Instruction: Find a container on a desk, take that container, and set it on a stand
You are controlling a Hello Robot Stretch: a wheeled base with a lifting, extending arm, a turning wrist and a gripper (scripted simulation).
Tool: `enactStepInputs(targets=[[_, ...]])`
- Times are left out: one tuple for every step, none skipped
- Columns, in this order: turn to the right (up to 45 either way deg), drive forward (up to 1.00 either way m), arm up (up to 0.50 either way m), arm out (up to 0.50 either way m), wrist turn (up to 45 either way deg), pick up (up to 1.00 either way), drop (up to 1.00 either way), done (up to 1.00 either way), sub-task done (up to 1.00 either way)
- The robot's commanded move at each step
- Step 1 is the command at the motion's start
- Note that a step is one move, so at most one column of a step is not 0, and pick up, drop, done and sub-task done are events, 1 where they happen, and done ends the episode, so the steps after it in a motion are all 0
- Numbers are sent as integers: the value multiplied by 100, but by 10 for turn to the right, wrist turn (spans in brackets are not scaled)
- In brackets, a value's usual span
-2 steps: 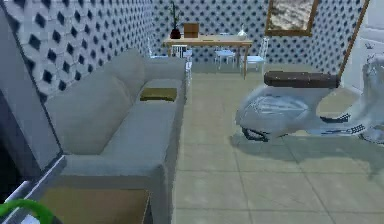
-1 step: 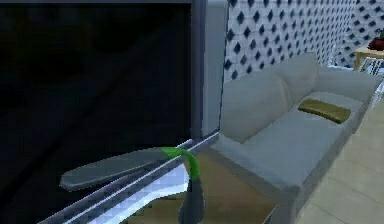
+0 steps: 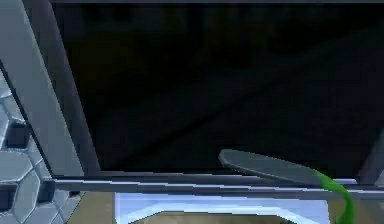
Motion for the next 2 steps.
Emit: enactStepInputs(targets=[[-450, 0, 0, 0, 0, 0, 0, 0, 0], [-330, 0, 0, 0, 0, 0, 0, 0, 0]])
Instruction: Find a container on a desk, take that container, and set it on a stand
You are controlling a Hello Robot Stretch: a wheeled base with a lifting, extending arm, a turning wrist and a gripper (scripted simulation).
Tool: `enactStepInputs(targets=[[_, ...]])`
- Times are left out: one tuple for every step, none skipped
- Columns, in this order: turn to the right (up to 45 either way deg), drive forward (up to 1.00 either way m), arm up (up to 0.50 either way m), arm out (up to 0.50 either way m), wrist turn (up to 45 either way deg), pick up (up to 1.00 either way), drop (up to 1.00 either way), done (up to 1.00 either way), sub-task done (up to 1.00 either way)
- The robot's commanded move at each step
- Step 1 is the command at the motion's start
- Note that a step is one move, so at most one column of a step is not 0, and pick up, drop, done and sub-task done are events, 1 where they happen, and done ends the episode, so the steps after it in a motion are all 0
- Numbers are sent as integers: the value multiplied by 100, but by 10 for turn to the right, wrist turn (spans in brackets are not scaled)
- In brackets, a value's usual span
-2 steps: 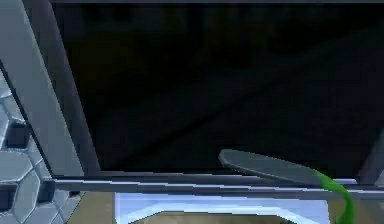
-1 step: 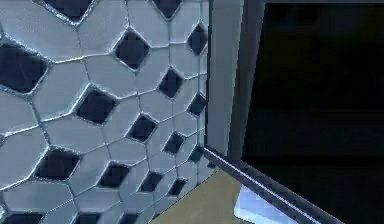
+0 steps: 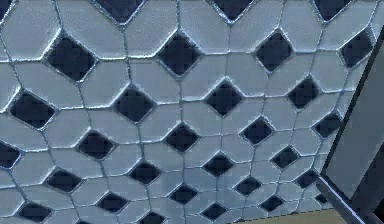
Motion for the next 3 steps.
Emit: enactStepInputs(targets=[[0, 0, 0, 22, 0, 0, 0, 0, 0], [0, 0, 0, 0, 450, 0, 0, 0, 0], [0, 0, 0, 0, 450, 0, 0, 0, 0]])
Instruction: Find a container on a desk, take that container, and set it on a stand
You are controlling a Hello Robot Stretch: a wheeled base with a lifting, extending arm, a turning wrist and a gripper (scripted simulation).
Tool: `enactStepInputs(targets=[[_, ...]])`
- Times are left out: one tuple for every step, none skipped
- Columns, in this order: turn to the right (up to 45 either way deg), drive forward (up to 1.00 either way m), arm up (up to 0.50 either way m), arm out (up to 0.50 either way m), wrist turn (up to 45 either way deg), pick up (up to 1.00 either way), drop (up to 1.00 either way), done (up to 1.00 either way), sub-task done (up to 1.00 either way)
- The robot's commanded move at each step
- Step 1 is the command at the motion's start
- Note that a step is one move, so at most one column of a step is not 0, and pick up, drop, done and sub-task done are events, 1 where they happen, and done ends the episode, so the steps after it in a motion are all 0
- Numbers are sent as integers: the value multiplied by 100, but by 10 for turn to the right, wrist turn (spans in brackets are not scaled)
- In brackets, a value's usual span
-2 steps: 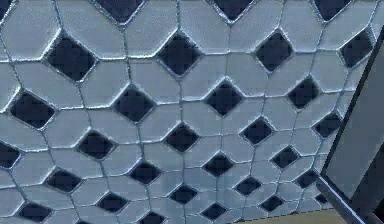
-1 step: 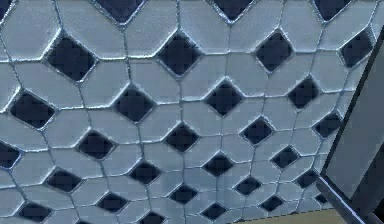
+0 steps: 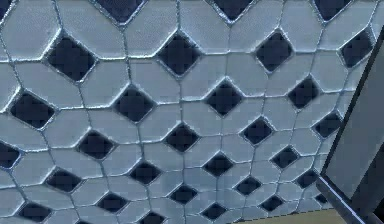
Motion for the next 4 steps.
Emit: enactStepInputs(targets=[[0, 0, 0, 0, 450, 0, 0, 0, 0], [0, 0, 0, 0, 0, 0, 100, 0, 0], [0, 0, 0, -10, 0, 0, 0, 0, 0], [0, 0, 0, 0, 0, 0, 0, 100, 0]])
